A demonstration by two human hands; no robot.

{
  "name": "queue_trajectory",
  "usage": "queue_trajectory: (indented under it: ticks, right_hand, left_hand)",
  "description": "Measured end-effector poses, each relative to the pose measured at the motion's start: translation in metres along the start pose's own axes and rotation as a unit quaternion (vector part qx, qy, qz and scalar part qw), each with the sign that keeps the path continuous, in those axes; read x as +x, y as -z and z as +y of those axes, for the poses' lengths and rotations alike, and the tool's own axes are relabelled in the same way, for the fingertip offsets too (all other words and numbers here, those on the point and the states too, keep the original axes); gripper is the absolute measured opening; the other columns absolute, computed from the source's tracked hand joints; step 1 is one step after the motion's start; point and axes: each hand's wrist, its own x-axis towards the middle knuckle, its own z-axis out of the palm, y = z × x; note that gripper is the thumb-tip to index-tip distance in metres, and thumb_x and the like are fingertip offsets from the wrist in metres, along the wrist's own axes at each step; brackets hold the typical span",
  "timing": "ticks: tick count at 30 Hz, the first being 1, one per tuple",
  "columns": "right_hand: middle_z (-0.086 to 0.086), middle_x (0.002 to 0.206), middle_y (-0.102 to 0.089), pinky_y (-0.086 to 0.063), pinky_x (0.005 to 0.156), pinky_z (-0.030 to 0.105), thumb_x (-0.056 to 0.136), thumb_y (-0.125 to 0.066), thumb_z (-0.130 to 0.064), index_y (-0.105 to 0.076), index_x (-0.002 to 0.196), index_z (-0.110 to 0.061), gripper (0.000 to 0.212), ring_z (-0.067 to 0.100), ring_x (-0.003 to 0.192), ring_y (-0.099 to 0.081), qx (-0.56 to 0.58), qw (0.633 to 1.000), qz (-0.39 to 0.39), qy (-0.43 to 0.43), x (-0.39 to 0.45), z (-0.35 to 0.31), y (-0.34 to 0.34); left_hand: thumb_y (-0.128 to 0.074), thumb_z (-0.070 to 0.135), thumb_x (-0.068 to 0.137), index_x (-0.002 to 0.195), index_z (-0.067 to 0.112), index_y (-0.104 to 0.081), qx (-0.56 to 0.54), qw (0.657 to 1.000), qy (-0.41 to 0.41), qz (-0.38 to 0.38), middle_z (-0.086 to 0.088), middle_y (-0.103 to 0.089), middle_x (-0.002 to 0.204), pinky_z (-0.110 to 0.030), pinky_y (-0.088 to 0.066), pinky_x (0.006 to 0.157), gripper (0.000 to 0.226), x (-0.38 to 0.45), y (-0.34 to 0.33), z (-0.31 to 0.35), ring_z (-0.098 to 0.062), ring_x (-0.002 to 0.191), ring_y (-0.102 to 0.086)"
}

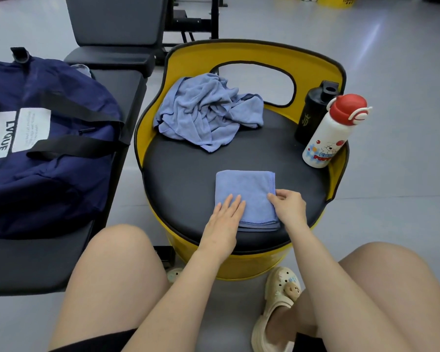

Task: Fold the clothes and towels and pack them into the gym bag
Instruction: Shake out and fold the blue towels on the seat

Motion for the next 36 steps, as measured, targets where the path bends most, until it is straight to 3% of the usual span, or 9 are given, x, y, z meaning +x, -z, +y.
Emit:
queue_trajectory:
  ticks: [6, 12, 14, 16, 19, 22, 26, 29, 36]
  right_hand:
    - [0.01, 0.117, -0.067, -0.041, 0.081, 0.023, 0.096, -0.056, -0.018, -0.062, 0.124, -0.004, 0.032, 0.021, 0.103, -0.061, -0.02, 0.999, 0.017, 0.022, 0.0, -0.001, -0.006]
    - [0.011, 0.102, -0.068, -0.044, 0.071, 0.027, 0.096, -0.054, -0.017, -0.068, 0.11, -0.005, 0.023, 0.018, 0.081, -0.054, -0.091, 0.993, 0.029, 0.062, 0.003, 0.004, -0.012]
    - [0.01, 0.105, -0.065, -0.043, 0.069, 0.029, 0.095, -0.055, -0.022, -0.066, 0.107, -0.01, 0.02, 0.021, 0.086, -0.056, -0.139, 0.987, 0.038, 0.067, 0.005, 0.005, -0.013]
    - [0.007, 0.117, -0.058, -0.047, 0.074, 0.034, 0.095, -0.055, -0.027, -0.06, 0.119, -0.014, 0.028, 0.023, 0.101, -0.055, -0.201, 0.975, 0.053, 0.077, 0.004, 0.004, -0.012]
    - [0.005, 0.131, -0.051, -0.043, 0.091, 0.034, 0.098, -0.051, -0.026, -0.049, 0.135, -0.012, 0.04, 0.022, 0.12, -0.044, -0.282, 0.942, 0.082, 0.164, -0.001, -0.003, -0.009]
    - [0.005, 0.143, -0.045, -0.033, 0.101, 0.03, 0.102, -0.041, -0.024, -0.046, 0.138, -0.009, 0.04, 0.021, 0.131, -0.038, -0.286, 0.923, -0.004, 0.258, -0.004, -0.008, -0.019]
    - [-0.001, 0.161, -0.004, -0.003, 0.119, 0.032, 0.105, -0.022, -0.034, -0.014, 0.153, -0.018, 0.052, 0.015, 0.148, 0.001, -0.352, 0.888, -0.125, 0.269, -0.001, 0.007, -0.04]
    - [-0.003, 0.161, 0.006, 0.007, 0.118, 0.031, 0.104, -0.016, -0.039, -0.004, 0.153, -0.02, 0.054, 0.014, 0.148, 0.009, -0.397, 0.874, -0.122, 0.251, 0.003, 0.018, -0.041]
    - [0.002, 0.16, 0.013, 0.007, 0.118, 0.031, 0.104, -0.015, -0.039, 0.002, 0.153, -0.017, 0.056, 0.013, 0.147, 0.013, -0.377, 0.889, -0.139, 0.218, 0.004, 0.021, -0.034]
  left_hand:
    - [-0.041, -0.011, 0.09, 0.152, 0.017, 0.006, 0.023, 1.0, -0.002, -0.003, 0.0, 0.011, 0.16, -0.03, 0.006, 0.117, 0.083, -0.002, -0.001, 0.001, -0.018, 0.146, 0.014]
    - [-0.04, -0.005, 0.091, 0.152, 0.018, 0.002, 0.004, 1.0, -0.007, -0.012, 0.002, 0.008, 0.16, -0.029, 0.003, 0.118, 0.077, 0.0, -0.001, 0.0, -0.015, 0.146, 0.011]
    - [-0.034, 0.002, 0.095, 0.152, 0.019, -0.008, -0.061, 0.998, 0.01, 0.002, 0.005, -0.003, 0.16, -0.026, -0.003, 0.119, 0.065, -0.001, 0.005, 0.0, -0.01, 0.147, 0.004]
    - [-0.03, 0.006, 0.098, 0.152, 0.019, -0.016, -0.117, 0.992, 0.035, 0.035, 0.007, -0.012, 0.159, -0.025, -0.013, 0.118, 0.057, 0.001, 0.01, -0.001, -0.007, 0.146, -0.004]
    - [-0.026, 0.005, 0.1, 0.151, 0.015, -0.017, -0.065, 0.991, 0.052, 0.102, 0.003, -0.012, 0.159, -0.026, -0.004, 0.118, 0.054, 0.009, 0.011, -0.007, -0.012, 0.147, -0.001]
    - [-0.022, 0.008, 0.101, 0.152, 0.01, -0.007, 0.007, 0.991, 0.069, 0.117, -0.003, 0.0, 0.16, -0.03, 0.006, 0.117, 0.053, 0.02, 0.006, -0.015, -0.019, 0.147, 0.008]
    - [-0.014, 0.028, 0.104, 0.151, 0.011, 0.003, 0.047, 0.995, 0.054, 0.067, -0.002, 0.009, 0.16, -0.031, 0.005, 0.117, 0.053, 0.033, -0.004, -0.017, -0.015, 0.147, 0.01]
    - [-0.013, 0.033, 0.104, 0.151, 0.013, 0.003, 0.035, 0.996, 0.068, 0.038, 0.0, 0.01, 0.16, -0.032, 0.003, 0.118, 0.054, 0.032, -0.009, -0.019, -0.012, 0.146, 0.009]
    - [-0.012, 0.036, 0.103, 0.151, 0.014, 0.005, 0.04, 0.995, 0.086, 0.021, 0.001, 0.011, 0.159, -0.035, 0.004, 0.118, 0.055, 0.028, -0.008, -0.018, -0.012, 0.146, 0.009]
